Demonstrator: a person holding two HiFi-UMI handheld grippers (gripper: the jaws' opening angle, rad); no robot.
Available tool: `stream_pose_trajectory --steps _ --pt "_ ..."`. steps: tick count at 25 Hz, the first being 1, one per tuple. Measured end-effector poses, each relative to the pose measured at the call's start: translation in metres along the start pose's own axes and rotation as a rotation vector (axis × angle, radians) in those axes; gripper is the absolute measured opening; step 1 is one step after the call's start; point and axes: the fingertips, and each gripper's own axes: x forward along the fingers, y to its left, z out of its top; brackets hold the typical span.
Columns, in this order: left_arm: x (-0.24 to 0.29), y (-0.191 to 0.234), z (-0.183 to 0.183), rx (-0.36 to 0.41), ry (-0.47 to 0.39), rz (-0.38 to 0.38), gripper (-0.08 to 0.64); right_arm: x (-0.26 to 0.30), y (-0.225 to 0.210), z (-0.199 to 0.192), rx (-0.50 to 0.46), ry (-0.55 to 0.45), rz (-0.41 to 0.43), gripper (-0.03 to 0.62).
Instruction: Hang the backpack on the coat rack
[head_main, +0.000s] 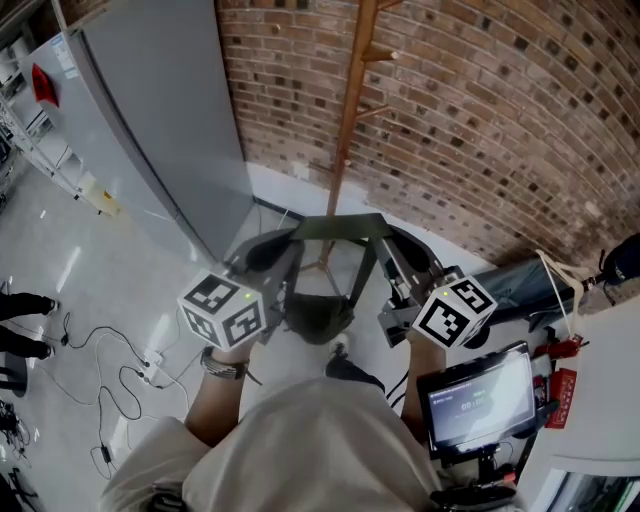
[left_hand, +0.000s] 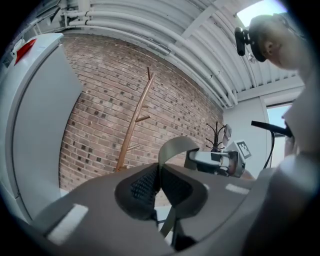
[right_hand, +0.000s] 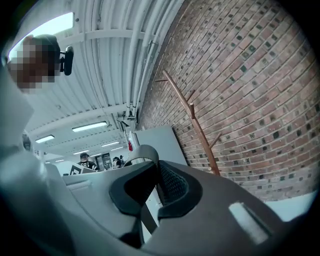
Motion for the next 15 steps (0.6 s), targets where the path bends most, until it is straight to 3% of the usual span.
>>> stream_pose_trajectory --steps 15 --pt "0.082 0.039 0.017 -0.017 -0.029 0.121 0.006 0.046 -0.075 0.038 0.005 0.072 0.164 0.008"
